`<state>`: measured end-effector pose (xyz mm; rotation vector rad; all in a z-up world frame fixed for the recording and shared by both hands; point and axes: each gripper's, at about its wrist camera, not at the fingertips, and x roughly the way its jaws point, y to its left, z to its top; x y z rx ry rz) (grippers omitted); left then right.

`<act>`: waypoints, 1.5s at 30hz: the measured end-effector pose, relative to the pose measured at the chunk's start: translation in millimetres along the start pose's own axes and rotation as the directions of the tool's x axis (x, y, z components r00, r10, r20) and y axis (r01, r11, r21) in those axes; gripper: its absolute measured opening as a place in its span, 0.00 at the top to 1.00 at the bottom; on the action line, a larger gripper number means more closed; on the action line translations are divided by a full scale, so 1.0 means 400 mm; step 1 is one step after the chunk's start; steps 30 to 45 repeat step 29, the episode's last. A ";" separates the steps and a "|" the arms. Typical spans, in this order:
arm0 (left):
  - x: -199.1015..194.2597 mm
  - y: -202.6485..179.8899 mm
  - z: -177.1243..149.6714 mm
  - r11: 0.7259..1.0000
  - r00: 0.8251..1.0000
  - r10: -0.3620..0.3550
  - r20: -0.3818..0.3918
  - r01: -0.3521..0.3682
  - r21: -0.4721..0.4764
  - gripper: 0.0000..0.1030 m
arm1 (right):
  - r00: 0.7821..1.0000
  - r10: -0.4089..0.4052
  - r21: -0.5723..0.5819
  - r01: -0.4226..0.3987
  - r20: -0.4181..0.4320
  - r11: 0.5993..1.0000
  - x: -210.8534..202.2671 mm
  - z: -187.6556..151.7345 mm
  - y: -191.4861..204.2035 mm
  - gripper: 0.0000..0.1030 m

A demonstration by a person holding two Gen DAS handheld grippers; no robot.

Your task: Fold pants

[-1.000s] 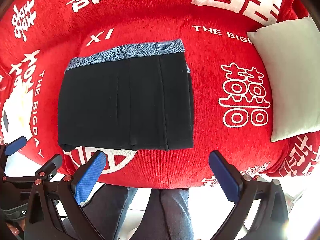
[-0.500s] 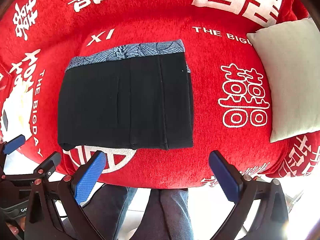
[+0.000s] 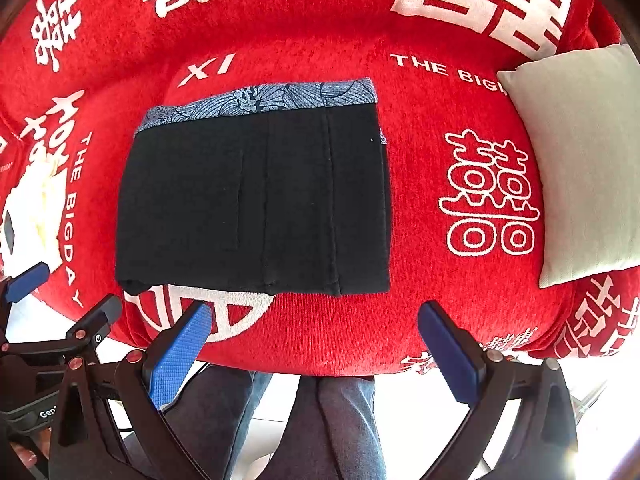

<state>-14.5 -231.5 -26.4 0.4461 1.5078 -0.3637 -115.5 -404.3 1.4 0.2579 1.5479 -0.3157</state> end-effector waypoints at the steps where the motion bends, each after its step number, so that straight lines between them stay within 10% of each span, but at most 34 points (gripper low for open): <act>1: 0.000 0.000 0.000 1.000 1.000 -0.002 0.001 0.002 0.000 0.00 | 1.000 0.000 0.000 0.000 -0.001 1.000 0.000 -0.001 0.000 0.00; 45: -0.005 -0.004 0.002 1.000 0.999 -0.022 0.028 0.022 -0.015 0.00 | 1.000 -0.007 0.004 0.007 0.001 1.000 0.002 -0.001 0.003 0.00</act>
